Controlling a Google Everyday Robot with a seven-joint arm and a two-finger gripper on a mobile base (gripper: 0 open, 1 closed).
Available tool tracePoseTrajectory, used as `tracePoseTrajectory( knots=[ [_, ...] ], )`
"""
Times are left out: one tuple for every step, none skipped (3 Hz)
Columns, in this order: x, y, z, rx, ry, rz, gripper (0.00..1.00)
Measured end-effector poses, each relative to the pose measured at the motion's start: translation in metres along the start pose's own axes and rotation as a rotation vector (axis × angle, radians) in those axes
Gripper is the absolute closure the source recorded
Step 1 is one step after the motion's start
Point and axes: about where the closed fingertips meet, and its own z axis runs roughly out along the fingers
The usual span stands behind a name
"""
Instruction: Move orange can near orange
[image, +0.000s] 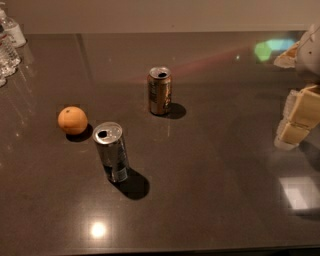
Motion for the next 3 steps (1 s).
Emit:
tracePoseTrajectory(
  knots=[
    [-0.001,-0.001,-0.001,0.002,-0.001,0.0,0.0],
    [-0.011,-0.011,0.004,-0.002,-0.016,0.0,0.0],
    [-0.022,-0.027,0.016,0.007,-0.057,0.013,0.0]
  ],
)
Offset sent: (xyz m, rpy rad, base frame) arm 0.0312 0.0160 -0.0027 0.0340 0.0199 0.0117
